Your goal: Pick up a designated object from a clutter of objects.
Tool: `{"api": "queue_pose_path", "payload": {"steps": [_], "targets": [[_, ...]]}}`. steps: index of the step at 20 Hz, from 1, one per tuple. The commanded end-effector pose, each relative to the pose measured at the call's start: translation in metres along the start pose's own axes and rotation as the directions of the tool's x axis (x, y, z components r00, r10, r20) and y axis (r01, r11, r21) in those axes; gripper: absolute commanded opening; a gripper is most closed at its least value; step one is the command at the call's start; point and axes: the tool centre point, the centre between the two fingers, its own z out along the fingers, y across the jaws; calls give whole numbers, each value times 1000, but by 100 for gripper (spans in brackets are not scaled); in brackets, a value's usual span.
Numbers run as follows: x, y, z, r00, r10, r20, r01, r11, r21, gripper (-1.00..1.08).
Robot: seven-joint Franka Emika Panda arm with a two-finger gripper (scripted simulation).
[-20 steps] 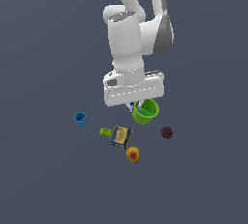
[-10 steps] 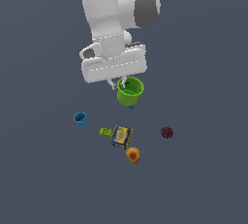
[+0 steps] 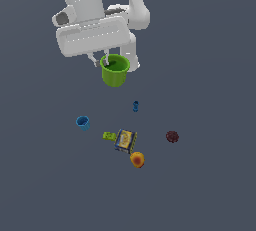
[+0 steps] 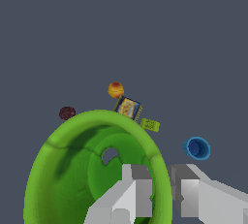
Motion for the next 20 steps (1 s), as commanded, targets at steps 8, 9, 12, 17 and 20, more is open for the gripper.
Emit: {"api": "queue_pose_path", "payload": {"steps": [8, 9, 12, 17, 20], "targets": [[-14, 32, -59, 1000, 1, 1, -1, 1000, -3, -100], [-15, 35, -63, 1000, 1, 1, -1, 1000, -3, -100], [-16, 39, -71, 1000, 1, 1, -1, 1000, -3, -100], [-16, 42, -75, 1000, 1, 2, -1, 1000, -4, -100], [-15, 41, -73, 1000, 1, 2, -1, 1000, -4, -100]]}}
